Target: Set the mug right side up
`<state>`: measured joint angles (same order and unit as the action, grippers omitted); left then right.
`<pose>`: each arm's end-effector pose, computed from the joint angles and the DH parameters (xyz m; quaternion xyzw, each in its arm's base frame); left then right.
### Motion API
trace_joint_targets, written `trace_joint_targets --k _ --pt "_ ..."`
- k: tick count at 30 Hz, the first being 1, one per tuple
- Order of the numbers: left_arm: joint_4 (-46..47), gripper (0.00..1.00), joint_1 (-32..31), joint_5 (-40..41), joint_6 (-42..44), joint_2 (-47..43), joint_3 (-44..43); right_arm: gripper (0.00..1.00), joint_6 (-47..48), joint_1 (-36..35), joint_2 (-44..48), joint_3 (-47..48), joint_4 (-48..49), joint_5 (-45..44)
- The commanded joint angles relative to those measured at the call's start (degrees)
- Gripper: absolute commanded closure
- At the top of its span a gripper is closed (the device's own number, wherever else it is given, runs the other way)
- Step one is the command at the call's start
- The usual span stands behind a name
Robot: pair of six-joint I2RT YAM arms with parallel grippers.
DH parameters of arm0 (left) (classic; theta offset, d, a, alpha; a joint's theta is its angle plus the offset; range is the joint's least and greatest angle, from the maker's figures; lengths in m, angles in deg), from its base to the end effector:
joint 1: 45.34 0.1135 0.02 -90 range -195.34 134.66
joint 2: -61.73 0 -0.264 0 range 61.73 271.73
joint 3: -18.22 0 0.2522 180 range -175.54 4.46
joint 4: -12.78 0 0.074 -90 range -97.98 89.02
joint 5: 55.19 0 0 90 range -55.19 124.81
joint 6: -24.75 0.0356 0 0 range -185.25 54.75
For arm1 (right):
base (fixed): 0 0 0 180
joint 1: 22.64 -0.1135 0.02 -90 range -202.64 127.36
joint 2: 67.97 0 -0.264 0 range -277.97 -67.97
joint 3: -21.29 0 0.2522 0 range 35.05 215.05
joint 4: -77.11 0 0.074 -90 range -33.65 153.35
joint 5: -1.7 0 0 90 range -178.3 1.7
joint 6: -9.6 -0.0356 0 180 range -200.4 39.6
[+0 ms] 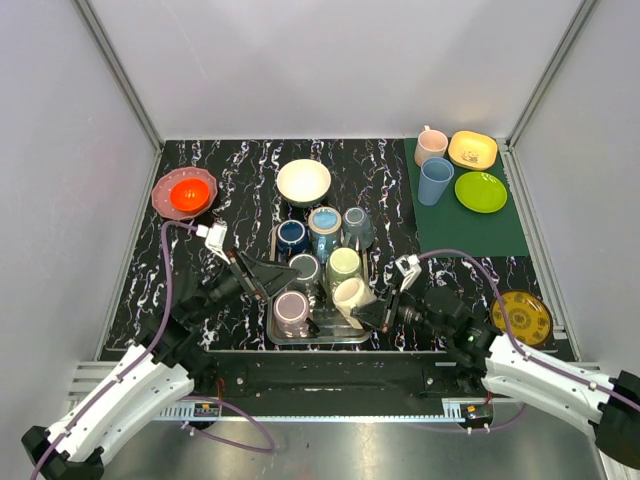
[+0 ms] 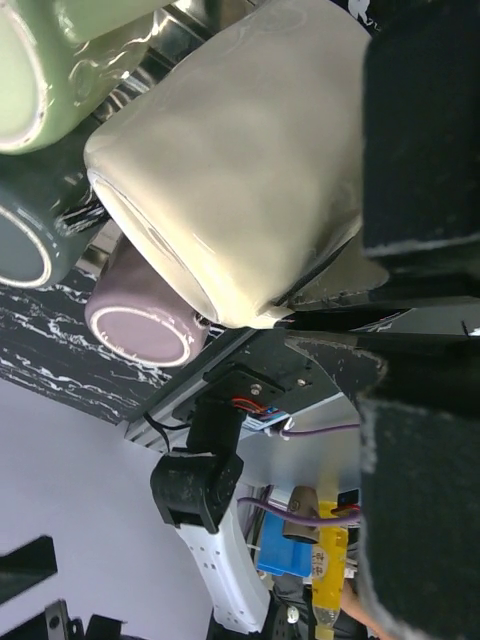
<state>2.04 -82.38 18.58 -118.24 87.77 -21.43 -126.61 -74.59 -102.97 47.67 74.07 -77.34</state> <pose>0.1025 -0.0898 0.2942 0.0066 0.6899 -0.5761 0.4383 0.0932 0.1300 0.2051 -0.0989 0.7677 0.5236 0.3559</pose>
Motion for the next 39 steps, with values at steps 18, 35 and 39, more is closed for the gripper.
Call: trace_joint_targets --k 18,35,39 --pt "1.72 0.07 -0.14 1.38 -0.53 -2.58 3.74 0.94 -6.34 -0.53 -2.82 -8.23 15.93 -3.49" --pt "3.48 0.07 -0.14 0.5 -0.97 -0.2 5.24 0.49 -8.01 -0.44 3.89 -4.63 -9.93 -7.79" --pt "3.56 0.07 -0.14 0.41 -1.06 0.06 5.59 0.51 -7.75 -0.35 2.84 -3.75 -10.46 -9.2"
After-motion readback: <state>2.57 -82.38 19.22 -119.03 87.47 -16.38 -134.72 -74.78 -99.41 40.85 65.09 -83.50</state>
